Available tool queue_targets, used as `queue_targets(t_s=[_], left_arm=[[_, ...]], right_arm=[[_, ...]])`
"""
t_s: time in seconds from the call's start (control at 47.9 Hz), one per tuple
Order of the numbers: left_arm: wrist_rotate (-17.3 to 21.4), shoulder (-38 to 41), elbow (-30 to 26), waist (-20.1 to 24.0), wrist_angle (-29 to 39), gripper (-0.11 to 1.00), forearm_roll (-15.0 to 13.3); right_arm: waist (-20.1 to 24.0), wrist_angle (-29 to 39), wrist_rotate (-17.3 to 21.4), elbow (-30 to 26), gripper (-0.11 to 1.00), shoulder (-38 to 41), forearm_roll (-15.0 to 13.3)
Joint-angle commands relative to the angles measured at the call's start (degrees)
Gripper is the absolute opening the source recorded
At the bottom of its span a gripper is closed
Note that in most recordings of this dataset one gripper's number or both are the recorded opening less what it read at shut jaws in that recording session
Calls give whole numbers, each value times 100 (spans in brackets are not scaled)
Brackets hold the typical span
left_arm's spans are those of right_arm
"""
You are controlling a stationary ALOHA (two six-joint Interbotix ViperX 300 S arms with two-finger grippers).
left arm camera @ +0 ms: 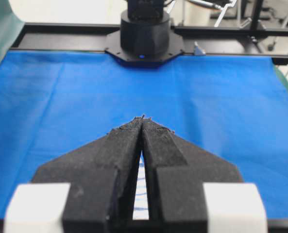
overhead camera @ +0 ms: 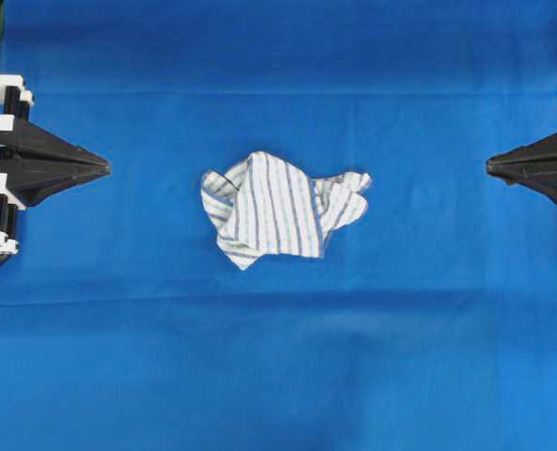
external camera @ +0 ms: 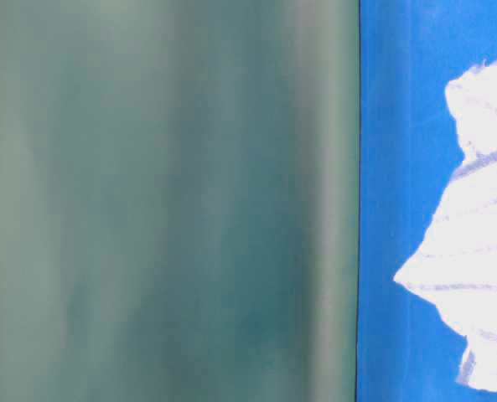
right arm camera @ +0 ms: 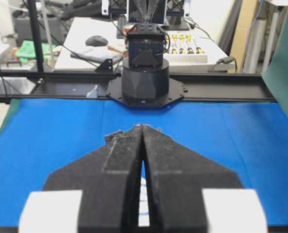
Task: Lift the towel with both arms.
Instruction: 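Move both grippers inward toward opposite sides of the striped towel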
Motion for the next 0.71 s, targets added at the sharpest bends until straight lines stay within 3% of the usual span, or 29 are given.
queue_targets(t_s=[0.0,0.334,0.563,0.626,0.689], left_arm=[[-70,149,-132,-44,-35,0,-105],[-35,1195,-325,-176,-123,0,-105],[-53,2083,-466,-176,-132,1,-114],[-62,2320,-483,-176,-176,9,-105],[-62,2575,-492,-176,-255,24,-105]], right_arm=[[-18,-18,-18,-141,0,53,9],[-18,721,53,-475,0,896,9],[-18,729,105,-580,0,1828,26],[-18,729,114,-624,1,2101,26],[-18,729,114,-712,6,2399,35]])
